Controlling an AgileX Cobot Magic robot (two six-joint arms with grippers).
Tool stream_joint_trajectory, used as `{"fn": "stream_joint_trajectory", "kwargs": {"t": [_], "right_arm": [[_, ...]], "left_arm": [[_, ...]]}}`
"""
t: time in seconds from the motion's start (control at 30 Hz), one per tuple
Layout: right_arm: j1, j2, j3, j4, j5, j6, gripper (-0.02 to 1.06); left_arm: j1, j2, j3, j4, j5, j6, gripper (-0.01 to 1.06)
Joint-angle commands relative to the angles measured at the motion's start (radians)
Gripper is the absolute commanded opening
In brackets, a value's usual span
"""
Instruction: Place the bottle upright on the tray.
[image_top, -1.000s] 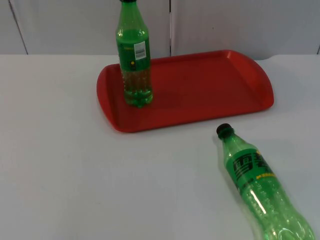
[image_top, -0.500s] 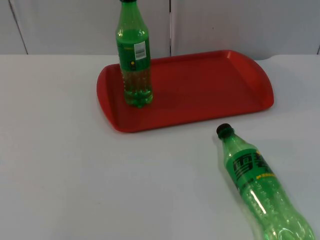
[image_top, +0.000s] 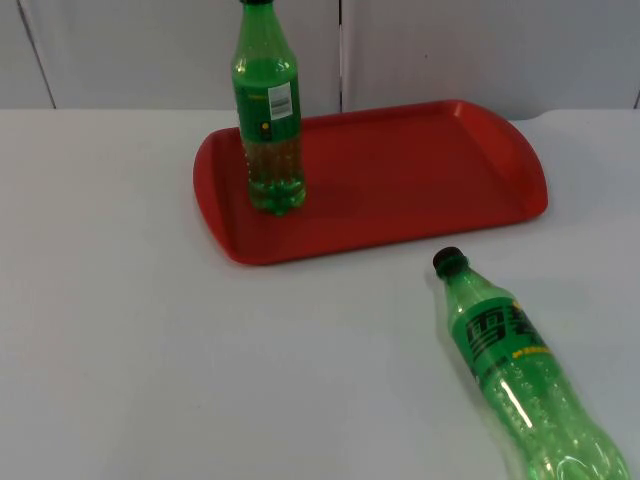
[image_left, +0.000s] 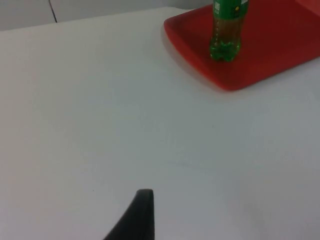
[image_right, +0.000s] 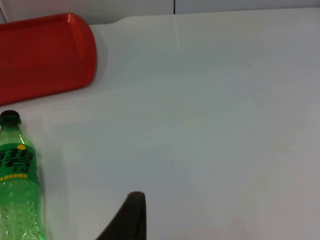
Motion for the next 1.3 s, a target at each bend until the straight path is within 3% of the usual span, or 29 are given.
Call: {"fn": "stream_joint_trajectory", "kwargs": {"t": [0.0, 1.27], "right_arm": [[-0.005, -0.004, 0.002, 0.004, -0.002, -0.005, 1.05], [-0.005, -0.004, 0.002, 0.006, -0.002, 0.000, 1.05]], "left_arm": [[0.000, -0.003, 0.005, -0.009, -0.011, -0.015, 1.05], [0.000, -0.003, 0.005, -0.006, -0.011, -0.015, 1.05]]}}
